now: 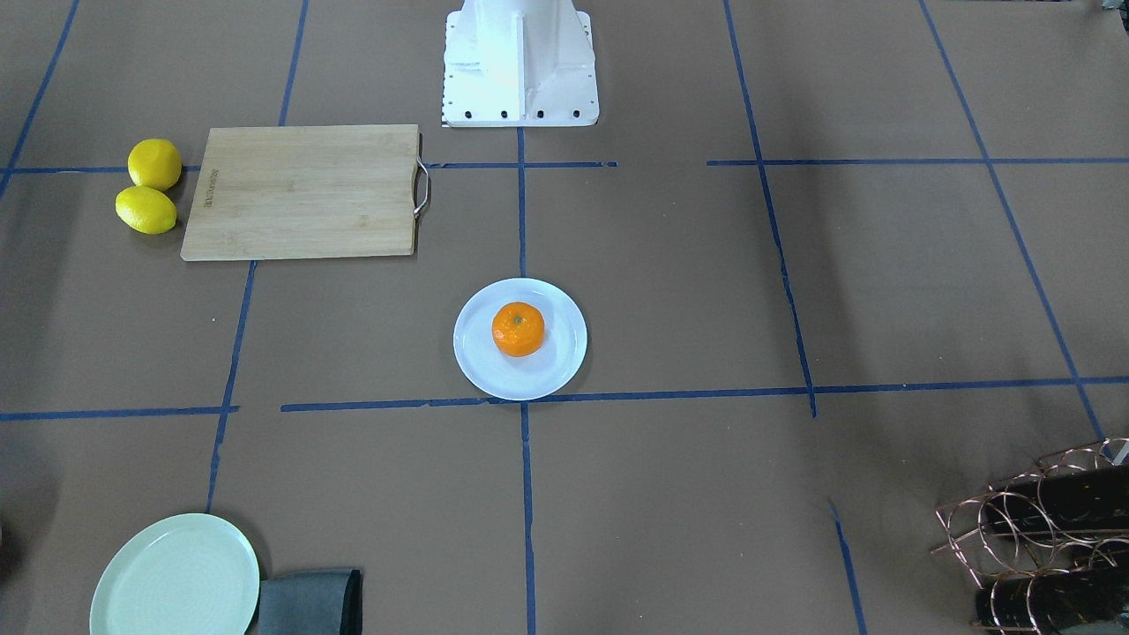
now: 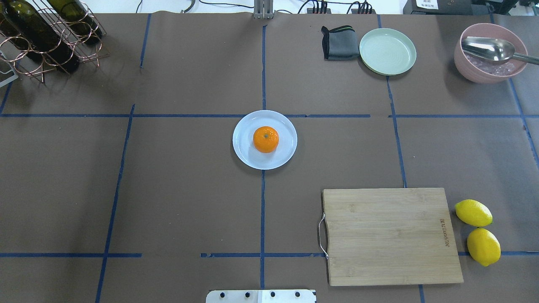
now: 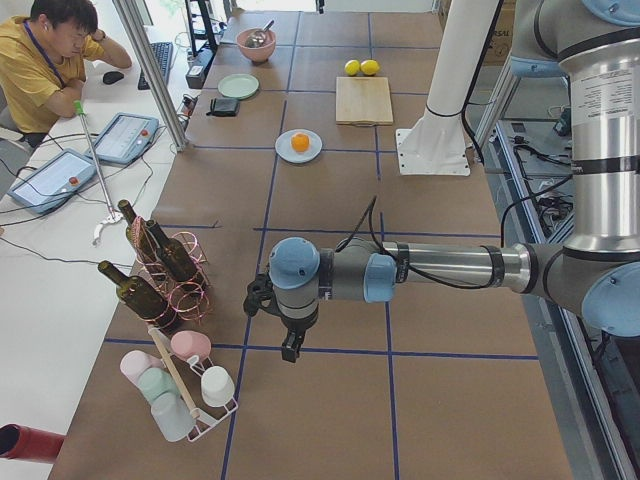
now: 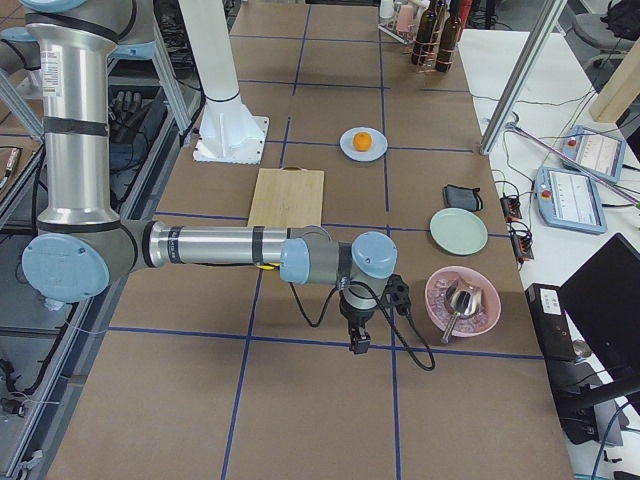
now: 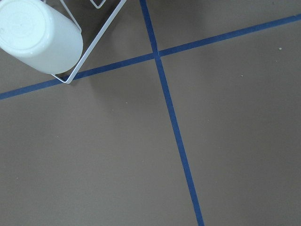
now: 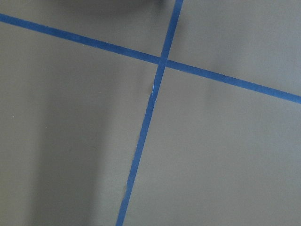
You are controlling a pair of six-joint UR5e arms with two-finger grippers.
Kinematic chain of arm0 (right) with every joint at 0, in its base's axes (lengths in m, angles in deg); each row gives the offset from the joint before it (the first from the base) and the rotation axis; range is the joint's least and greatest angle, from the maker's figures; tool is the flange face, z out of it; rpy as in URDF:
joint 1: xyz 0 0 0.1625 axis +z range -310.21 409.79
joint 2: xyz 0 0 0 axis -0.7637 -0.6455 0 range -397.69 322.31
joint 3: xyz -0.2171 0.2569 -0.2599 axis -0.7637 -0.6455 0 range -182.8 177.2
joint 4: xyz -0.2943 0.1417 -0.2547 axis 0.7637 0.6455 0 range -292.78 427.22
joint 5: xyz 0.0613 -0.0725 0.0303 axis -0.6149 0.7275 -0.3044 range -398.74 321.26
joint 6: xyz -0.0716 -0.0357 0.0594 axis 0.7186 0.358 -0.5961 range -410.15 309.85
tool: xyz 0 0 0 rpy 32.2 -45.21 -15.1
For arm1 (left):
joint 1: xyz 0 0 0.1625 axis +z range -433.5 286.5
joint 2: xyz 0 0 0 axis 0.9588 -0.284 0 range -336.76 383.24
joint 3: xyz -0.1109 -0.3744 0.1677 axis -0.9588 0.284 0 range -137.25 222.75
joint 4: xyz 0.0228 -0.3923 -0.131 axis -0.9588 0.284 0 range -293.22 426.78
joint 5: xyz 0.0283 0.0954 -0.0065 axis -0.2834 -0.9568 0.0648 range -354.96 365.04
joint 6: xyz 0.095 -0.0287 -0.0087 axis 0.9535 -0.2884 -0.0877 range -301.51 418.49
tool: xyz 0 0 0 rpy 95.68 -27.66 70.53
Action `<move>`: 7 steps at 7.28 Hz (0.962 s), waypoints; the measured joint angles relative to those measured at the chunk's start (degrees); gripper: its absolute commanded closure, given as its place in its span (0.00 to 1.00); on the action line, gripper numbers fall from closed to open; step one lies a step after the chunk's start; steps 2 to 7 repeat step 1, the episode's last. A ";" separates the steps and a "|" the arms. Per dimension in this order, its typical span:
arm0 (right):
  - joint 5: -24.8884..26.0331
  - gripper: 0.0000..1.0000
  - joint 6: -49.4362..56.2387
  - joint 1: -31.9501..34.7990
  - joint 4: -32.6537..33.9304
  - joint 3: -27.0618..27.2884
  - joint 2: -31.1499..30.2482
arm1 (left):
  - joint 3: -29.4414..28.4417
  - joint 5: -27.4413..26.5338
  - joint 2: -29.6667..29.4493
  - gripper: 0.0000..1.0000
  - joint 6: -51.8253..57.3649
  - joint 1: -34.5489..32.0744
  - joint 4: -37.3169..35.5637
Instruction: Pick orange to plate
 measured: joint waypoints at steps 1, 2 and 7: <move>0.00 0.00 0.00 0.00 0.00 -0.02 0.00 | 0.00 0.00 -0.03 0.00 0.00 0.00 0.00; 0.00 0.00 0.00 0.00 0.00 -0.02 0.00 | 0.00 0.00 -0.03 0.00 0.00 0.00 0.00; 0.00 0.00 0.00 0.00 0.00 -0.02 0.00 | 0.00 0.00 -0.03 0.00 0.00 0.00 0.00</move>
